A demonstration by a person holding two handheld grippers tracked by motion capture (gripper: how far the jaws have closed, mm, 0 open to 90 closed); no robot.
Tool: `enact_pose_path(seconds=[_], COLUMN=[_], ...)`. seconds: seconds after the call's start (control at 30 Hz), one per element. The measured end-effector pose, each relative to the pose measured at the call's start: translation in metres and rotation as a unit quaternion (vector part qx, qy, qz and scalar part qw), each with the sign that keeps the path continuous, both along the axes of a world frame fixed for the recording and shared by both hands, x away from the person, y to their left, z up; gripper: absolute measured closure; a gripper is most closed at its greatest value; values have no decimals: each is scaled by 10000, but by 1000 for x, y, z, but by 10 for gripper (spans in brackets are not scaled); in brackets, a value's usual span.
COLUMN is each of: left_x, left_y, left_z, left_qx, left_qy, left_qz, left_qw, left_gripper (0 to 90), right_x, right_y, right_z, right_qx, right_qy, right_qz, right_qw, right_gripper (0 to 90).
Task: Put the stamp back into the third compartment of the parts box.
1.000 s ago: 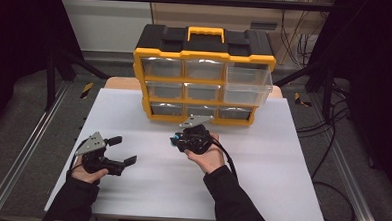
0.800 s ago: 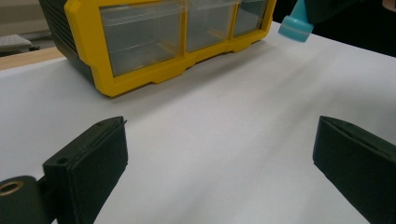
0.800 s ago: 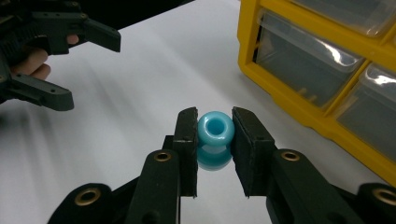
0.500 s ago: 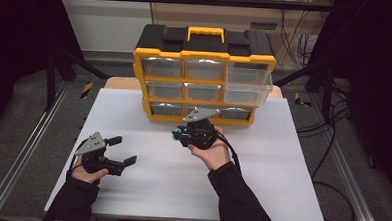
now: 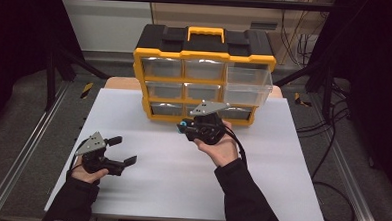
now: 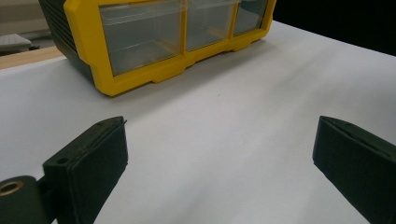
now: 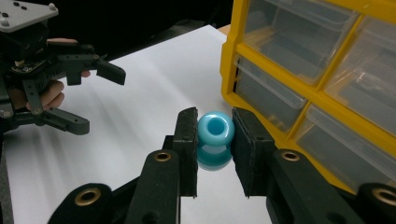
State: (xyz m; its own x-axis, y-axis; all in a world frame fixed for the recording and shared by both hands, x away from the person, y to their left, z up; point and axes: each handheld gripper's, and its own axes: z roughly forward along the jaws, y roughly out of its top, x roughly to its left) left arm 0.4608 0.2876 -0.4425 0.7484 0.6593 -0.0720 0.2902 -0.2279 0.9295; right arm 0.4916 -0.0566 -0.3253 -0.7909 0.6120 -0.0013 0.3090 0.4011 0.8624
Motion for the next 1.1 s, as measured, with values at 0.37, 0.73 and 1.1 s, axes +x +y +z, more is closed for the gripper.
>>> enact_pose_path(seconds=[0.37,0.73,1.1], left_x=[0,0,0], left_y=[0,0,0], left_z=[0,0,0], left_qx=[-11,0,-3], left_qy=[2,-1,9], left_qz=[5,0,4], left_qw=[10000,10000,10000], left_gripper=[28,28,28], right_x=[-2,-4,-6], right_y=[-13,-24,-34], right_z=[17,33,49], right_qx=[3,58,113], right_qy=[-120,-234,-349], right_qz=[-89,-169,-247], right_qw=[9999,9996,9990], right_gripper=[721,721,721])
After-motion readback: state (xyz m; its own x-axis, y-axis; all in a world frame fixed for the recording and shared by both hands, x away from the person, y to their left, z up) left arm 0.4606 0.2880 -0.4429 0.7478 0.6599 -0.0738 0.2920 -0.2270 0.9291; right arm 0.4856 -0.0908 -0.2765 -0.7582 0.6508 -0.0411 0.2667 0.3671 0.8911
